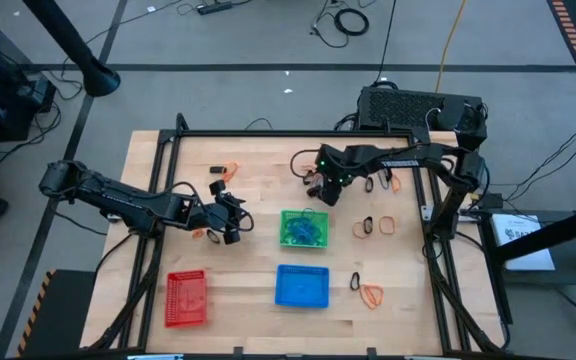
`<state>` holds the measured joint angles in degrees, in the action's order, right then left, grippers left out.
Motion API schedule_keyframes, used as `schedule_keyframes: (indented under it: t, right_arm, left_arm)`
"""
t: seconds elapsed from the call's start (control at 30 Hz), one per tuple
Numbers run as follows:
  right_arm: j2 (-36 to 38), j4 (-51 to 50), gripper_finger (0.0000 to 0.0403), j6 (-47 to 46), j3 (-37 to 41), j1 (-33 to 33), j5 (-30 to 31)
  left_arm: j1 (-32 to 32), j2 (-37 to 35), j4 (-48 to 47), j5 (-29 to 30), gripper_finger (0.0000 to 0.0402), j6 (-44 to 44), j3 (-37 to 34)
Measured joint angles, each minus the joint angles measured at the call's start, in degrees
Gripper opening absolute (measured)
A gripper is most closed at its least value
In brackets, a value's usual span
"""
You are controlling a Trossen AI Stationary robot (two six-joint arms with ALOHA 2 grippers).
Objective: Sort rubber bands into baskets
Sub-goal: Put the blue rubberband into the green bin
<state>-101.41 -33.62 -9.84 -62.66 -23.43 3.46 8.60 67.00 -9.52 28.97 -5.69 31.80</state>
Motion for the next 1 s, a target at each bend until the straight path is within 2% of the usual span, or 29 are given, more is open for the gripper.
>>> schedule_keyframes:
  t: [0.23, 0.4, 0.5, 0.67, 0.8, 0.87, 1.0]
  right_arm:
    - [-0.02, 12.78, 0.0162, -1.73, 7.78, -1.82, -0.61]
    - [0.08, 13.97, 0.0156, -0.67, 9.22, -1.78, -2.88]
    - [0.11, 12.58, 0.0125, 1.16, 9.21, -1.10, -3.49]
    - [0.10, 12.42, 0.0019, 3.94, 8.91, -0.45, -4.72]
    - [-0.15, 9.85, 0.0009, 2.66, 6.59, -0.46, -0.66]
    - [-0.15, 8.28, 0.0003, 2.96, 4.54, -0.34, 0.78]
    - [-0.13, 3.56, 0.0002, 3.46, 0.30, 0.37, 1.16]
  left_arm:
    - [0.00, 0.00, 0.04, -0.02, 0.0177, 0.00, -0.01]
    - [0.00, 0.00, 0.20, 0.00, 0.0177, 0.04, 0.02]
    - [0.00, 0.00, 0.17, 0.00, 0.0177, 0.04, 0.02]
    - [0.00, 0.00, 0.17, 0.00, 0.0177, 0.07, 0.00]
    - [0.00, 0.00, 0.60, 0.00, 0.0177, 1.46, 0.02]
    - [0.00, 0.02, 4.60, -0.02, 0.0177, 4.61, -0.65]
    - [-0.11, 0.02, 21.41, -3.71, 0.0177, 14.24, -6.26]
